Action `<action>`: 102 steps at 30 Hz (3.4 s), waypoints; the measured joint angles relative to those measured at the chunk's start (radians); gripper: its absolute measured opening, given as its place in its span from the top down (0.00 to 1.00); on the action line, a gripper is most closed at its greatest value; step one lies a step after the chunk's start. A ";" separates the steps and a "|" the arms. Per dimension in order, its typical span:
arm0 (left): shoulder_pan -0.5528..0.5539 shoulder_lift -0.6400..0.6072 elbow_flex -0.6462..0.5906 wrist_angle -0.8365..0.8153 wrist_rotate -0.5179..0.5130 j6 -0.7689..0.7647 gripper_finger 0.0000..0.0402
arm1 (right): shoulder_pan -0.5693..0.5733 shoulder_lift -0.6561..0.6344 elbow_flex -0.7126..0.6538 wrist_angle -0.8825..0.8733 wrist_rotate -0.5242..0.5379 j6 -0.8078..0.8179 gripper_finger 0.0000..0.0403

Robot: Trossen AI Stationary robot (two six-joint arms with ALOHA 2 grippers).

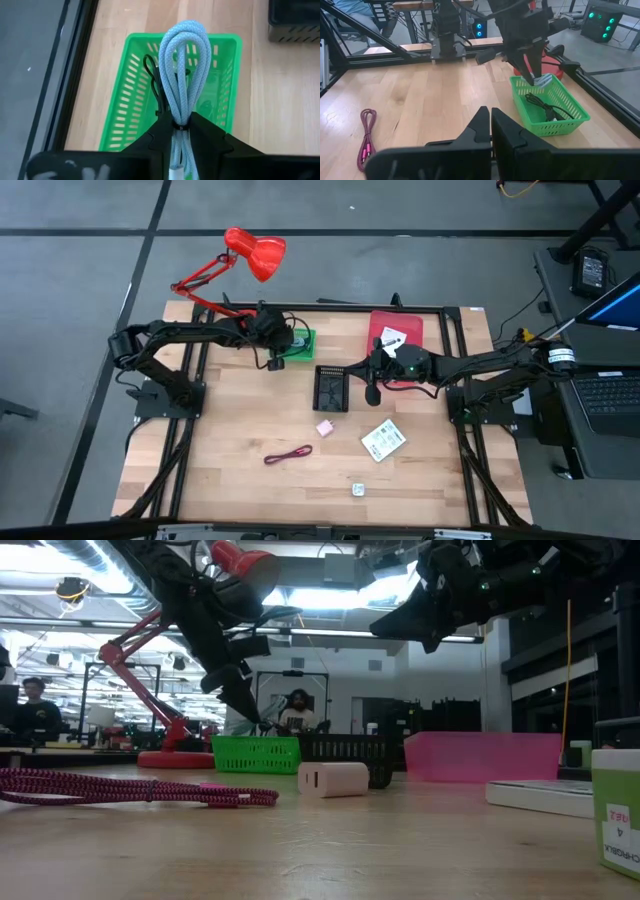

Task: Pick and place items into bin
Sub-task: Put the blue charger cable into the green bin, then put the green charger adapter into the black bin

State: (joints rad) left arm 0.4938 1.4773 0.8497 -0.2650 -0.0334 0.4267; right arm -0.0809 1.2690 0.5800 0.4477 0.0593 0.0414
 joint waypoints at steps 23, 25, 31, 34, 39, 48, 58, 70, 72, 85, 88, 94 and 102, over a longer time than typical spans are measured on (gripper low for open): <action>-0.046 -0.198 -0.002 0.008 -0.007 0.002 0.85 | 0.000 0.000 0.000 -0.005 0.000 0.006 1.00; -0.056 -0.253 -0.010 0.012 0.030 -0.025 0.90 | 0.000 0.000 0.000 -0.006 0.000 0.004 1.00; -0.111 -0.384 -0.070 0.021 0.119 -0.124 0.99 | 0.003 0.000 0.000 -0.034 0.000 -0.005 1.00; -0.166 -0.448 -0.131 0.049 0.121 -0.174 0.99 | 0.027 -0.004 0.000 -0.077 0.003 -0.021 1.00; -0.301 -0.551 -0.236 0.165 0.089 -0.252 0.99 | 0.118 -0.024 0.000 -0.160 0.003 0.018 1.00; -0.505 -0.632 -0.329 0.263 -0.101 -0.315 0.99 | 0.359 -0.023 0.000 -0.254 0.175 0.179 1.00; -0.595 -0.631 -0.332 0.270 -0.204 -0.341 0.99 | 0.640 0.004 0.114 -0.521 0.392 0.434 1.00; -0.642 -0.631 -0.332 0.270 -0.221 -0.388 0.99 | 0.842 0.270 0.451 -0.863 0.404 0.692 1.00; -0.647 -0.631 -0.332 0.270 -0.222 -0.388 0.99 | 0.868 0.330 0.526 -0.925 0.402 0.719 1.00; -0.656 -0.630 -0.332 0.270 -0.281 -0.391 0.99 | 0.937 0.547 0.767 -1.029 0.354 0.748 0.89; -0.656 -0.630 -0.332 0.270 -0.287 -0.398 0.99 | 0.937 0.547 0.766 -1.032 0.354 0.770 0.80; -0.656 -0.630 -0.332 0.267 -0.288 -0.406 0.99 | 0.936 0.547 0.723 -1.032 0.352 0.827 0.60; -0.656 -0.630 -0.332 0.266 -0.288 -0.406 0.99 | 0.921 0.547 0.620 -0.932 0.349 0.875 0.40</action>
State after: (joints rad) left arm -0.1623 0.8471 0.5182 0.0013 -0.3210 0.0204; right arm 0.8402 1.8160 1.2005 -0.4845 0.4088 0.9162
